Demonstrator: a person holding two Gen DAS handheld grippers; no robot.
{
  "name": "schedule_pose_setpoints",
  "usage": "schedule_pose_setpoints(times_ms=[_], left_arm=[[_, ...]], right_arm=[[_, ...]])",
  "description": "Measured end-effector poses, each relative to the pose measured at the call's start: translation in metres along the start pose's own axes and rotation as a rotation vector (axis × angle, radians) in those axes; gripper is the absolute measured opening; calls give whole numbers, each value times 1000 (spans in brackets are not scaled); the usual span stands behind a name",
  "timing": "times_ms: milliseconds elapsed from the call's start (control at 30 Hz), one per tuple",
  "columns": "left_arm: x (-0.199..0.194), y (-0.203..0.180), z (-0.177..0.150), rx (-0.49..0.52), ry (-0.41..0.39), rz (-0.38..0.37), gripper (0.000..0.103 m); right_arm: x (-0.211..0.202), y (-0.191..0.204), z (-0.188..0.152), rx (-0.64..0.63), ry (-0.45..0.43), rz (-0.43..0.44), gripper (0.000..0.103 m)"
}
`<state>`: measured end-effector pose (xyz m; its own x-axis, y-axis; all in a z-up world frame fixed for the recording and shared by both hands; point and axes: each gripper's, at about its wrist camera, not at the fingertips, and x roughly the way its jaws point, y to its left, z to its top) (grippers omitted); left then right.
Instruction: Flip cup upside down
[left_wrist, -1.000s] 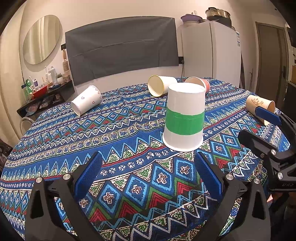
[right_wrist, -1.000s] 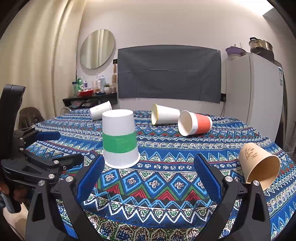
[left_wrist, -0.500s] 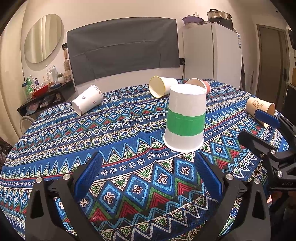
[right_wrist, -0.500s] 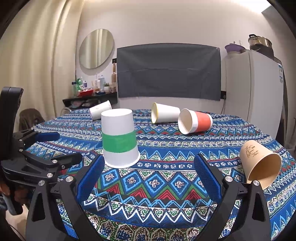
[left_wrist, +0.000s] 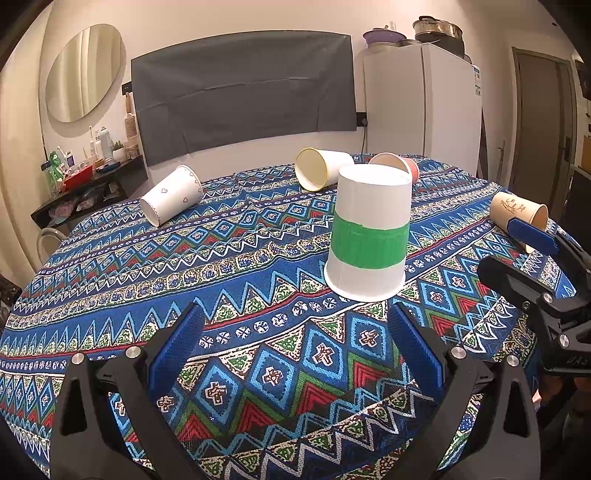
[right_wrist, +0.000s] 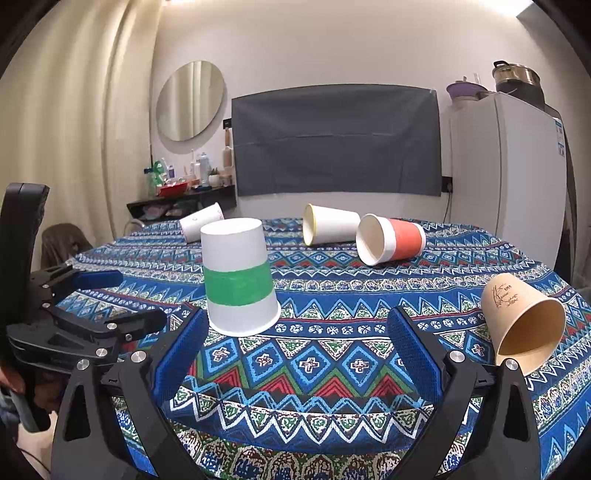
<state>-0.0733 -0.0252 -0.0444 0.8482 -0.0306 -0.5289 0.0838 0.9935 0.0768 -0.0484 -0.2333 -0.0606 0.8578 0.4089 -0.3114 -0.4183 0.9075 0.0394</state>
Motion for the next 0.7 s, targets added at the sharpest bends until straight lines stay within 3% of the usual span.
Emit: schedule_pose_setpoints(times_ms=[700], left_arm=[[-4, -2, -2, 1, -5, 2, 97]], right_arm=[[-1, -9, -1, 59, -8, 18, 93]])
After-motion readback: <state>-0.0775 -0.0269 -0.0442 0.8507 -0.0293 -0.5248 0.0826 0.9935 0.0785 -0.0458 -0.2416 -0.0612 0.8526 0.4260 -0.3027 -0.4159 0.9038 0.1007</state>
